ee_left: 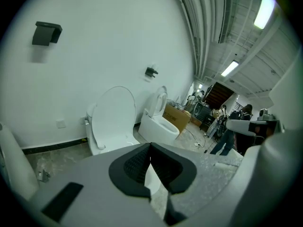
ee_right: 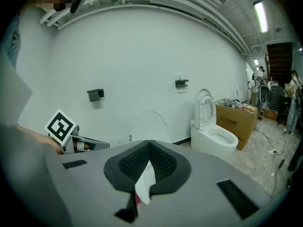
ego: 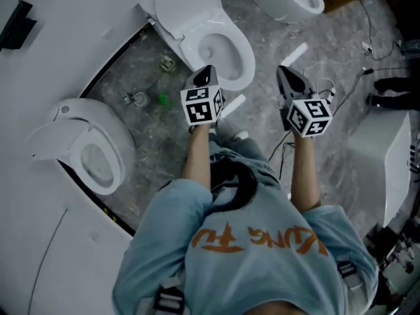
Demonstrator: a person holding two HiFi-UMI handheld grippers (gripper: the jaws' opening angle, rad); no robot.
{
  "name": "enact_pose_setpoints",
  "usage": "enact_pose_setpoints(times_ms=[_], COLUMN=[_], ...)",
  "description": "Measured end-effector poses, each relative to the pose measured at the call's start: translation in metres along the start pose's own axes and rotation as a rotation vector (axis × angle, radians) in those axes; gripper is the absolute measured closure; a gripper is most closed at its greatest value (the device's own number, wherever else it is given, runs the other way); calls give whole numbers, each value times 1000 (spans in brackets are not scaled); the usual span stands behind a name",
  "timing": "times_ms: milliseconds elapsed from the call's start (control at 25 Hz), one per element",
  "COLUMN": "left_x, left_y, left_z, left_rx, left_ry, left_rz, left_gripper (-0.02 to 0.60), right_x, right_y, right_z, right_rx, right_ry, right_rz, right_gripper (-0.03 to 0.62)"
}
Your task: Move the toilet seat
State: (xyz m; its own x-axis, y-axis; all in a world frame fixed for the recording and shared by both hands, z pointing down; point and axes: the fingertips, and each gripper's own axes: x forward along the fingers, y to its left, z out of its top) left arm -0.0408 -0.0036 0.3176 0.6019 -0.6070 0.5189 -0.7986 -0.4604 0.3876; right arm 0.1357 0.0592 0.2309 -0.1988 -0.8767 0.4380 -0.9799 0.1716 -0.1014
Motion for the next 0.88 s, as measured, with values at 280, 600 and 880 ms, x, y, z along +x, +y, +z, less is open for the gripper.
enact_pose_setpoints(times_ms=[280, 600, 880], left_x=[32, 99, 167], left_y=[-28, -14, -35], left_z=[-42, -142, -204], left_rx=[72, 24, 41], left_ry=[87, 274, 392], left_rz=[-58, 100, 56], left_gripper=[586, 586, 586], right_x=[47, 141, 187], right_y=[-28, -79, -116], right_z=[-35, -126, -207], right_rx=[53, 72, 10], right_ry=[45, 176, 316], right_rz=[83, 239, 340], right_gripper=[594, 594, 594])
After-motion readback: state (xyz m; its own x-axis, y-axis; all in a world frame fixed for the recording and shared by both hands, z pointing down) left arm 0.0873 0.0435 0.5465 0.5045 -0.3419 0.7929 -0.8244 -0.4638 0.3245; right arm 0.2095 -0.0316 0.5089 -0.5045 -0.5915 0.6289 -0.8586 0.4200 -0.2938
